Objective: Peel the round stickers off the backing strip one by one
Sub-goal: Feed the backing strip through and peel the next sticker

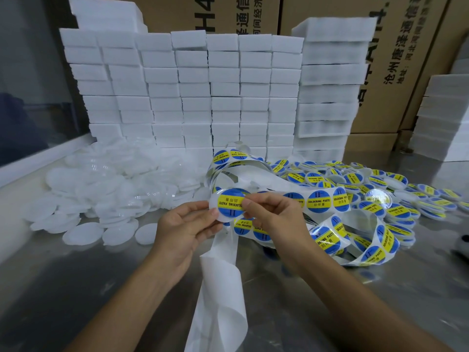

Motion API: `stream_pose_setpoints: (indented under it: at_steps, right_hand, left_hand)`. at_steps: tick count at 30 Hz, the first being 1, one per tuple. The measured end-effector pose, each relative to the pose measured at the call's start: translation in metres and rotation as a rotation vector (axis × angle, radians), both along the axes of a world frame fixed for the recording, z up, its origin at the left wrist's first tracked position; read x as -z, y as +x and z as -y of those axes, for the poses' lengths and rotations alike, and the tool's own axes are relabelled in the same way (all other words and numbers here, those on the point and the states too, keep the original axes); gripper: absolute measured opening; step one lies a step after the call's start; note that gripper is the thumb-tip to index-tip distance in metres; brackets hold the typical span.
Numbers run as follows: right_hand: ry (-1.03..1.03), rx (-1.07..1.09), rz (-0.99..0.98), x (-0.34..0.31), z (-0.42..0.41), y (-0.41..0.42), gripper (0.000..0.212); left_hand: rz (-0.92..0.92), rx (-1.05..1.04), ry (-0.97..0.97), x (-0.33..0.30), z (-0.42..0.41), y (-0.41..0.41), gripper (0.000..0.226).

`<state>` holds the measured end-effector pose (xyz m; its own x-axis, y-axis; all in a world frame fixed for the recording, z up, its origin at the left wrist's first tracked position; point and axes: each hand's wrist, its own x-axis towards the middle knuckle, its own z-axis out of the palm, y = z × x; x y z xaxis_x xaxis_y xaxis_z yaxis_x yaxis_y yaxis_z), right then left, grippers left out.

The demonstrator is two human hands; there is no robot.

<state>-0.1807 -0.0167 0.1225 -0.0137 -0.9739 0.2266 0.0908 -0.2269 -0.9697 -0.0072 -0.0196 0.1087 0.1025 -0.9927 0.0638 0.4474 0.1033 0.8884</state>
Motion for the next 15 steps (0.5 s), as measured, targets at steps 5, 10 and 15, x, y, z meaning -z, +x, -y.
stream_pose_setpoints:
  at_steps: [5,10,15]
  right_hand:
    - [-0.001,-0.01,0.004,-0.0005,-0.0006,0.002,0.004]
    - [-0.001,-0.003,-0.01,-0.0005,-0.0006,0.0019,0.003]
    - [-0.008,-0.001,-0.016,0.0004,-0.0001,0.0018,0.004]
  left_hand:
    - [0.004,0.019,-0.015,-0.0028,-0.0032,-0.0024,0.031]
    - [0.034,0.022,-0.01,-0.0037,-0.0039,-0.0018,0.031]
    - [0.051,0.021,-0.009,-0.0044,-0.0046,-0.0019,0.033]
